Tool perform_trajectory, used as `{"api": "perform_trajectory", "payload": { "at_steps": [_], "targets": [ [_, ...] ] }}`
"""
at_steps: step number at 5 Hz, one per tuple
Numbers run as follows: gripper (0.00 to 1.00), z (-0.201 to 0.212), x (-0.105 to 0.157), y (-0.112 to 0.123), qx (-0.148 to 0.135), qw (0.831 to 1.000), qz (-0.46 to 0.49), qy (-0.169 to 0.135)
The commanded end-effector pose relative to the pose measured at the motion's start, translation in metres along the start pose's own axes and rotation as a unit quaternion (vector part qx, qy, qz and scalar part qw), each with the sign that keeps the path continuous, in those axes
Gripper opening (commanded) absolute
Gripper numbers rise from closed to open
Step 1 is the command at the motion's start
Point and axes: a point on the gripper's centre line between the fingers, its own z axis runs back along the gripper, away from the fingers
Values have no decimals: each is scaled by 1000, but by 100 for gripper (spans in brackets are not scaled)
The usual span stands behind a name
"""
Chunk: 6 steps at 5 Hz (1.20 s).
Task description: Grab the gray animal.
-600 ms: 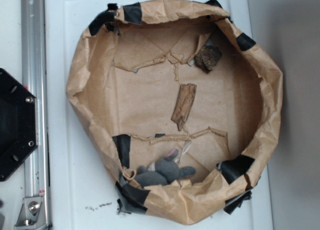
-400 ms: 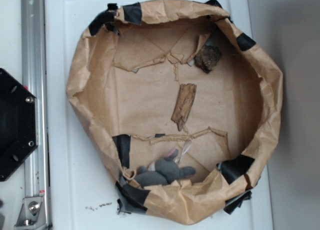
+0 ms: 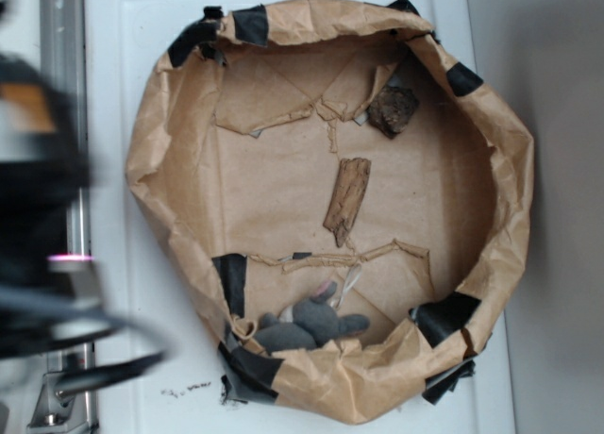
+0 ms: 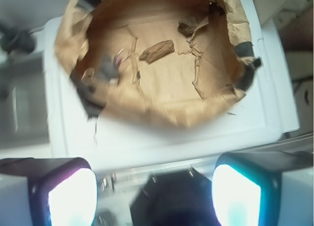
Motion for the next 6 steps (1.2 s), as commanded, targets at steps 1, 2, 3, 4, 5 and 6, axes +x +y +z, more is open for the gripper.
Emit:
{"api": "perform_trajectory", "payload": {
  "at_steps": [1,2,3,4,5,6],
  "targets": [
    [100,-57,59,-9,-79,974,186,102],
    [100,-87,54,-6,-132,942,265,157],
    [100,-96,54,-6,-153,935,283,149],
    [100,-107,50,-25,-169,933,267,173],
    [100,-114,44,-46,-177,939,243,168],
    [100,-135,50,-60,-153,957,207,132]
  ]
}}
